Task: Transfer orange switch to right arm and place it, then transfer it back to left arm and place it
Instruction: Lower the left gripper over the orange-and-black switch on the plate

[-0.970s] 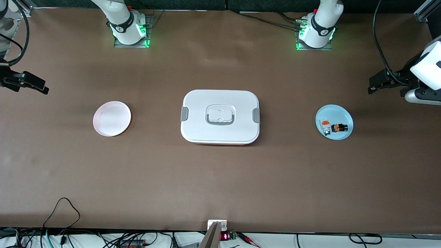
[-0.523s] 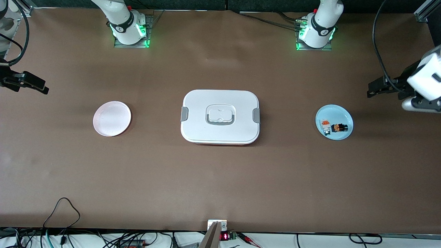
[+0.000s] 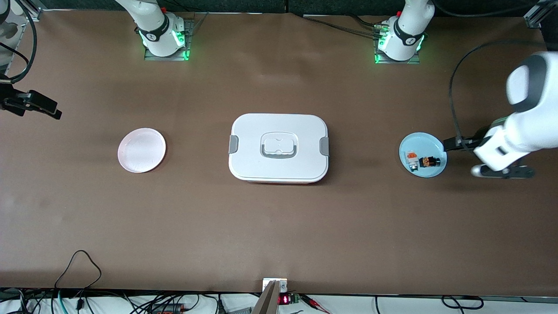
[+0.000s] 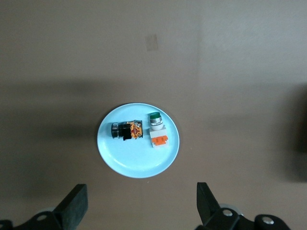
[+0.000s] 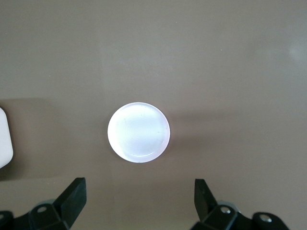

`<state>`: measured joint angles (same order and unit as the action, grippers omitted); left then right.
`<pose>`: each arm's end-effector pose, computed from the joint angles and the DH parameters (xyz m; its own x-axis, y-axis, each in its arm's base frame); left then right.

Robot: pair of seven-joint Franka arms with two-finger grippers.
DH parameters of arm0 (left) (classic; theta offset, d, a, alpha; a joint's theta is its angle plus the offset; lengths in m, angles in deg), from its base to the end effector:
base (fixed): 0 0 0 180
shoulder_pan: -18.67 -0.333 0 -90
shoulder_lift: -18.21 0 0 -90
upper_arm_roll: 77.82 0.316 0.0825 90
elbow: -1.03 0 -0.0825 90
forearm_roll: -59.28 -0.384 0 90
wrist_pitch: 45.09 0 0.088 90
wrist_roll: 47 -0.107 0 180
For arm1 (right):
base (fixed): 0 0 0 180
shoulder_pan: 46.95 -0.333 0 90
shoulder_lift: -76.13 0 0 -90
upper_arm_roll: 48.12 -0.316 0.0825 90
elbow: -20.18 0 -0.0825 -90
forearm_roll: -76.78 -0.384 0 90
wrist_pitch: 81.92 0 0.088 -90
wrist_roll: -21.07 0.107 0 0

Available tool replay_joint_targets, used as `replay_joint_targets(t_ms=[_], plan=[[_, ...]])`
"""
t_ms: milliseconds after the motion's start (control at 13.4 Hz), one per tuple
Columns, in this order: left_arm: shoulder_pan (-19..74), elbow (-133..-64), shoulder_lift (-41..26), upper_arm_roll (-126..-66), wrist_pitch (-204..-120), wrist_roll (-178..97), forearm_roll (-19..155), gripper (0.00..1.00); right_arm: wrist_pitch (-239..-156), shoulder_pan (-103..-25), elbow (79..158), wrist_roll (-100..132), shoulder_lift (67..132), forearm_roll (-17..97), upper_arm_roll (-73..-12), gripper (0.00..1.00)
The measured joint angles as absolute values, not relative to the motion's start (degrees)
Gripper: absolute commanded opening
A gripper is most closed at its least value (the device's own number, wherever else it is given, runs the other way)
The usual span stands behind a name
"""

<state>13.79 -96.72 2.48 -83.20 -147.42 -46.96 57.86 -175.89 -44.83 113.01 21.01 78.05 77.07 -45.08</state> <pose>0.6157 0.0010 0.4161 0.9813 -0.0146 -0.1921 -0.0144 -0.9999 0.0025 0.5668 -0.0512 0.5883 0.9960 -0.0885 -0.0136 -0.0884 -0.9961 0.0068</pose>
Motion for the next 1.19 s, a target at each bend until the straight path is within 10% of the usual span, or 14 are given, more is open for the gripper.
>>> replay_joint_targets(t_ms=[1194], plan=[[7.93,-105.11,-13.31,-82.81,-166.69,-49.16,52.36,1.0,-175.61,-44.82,113.18,21.0,78.56,77.07,-44.98,1.0]])
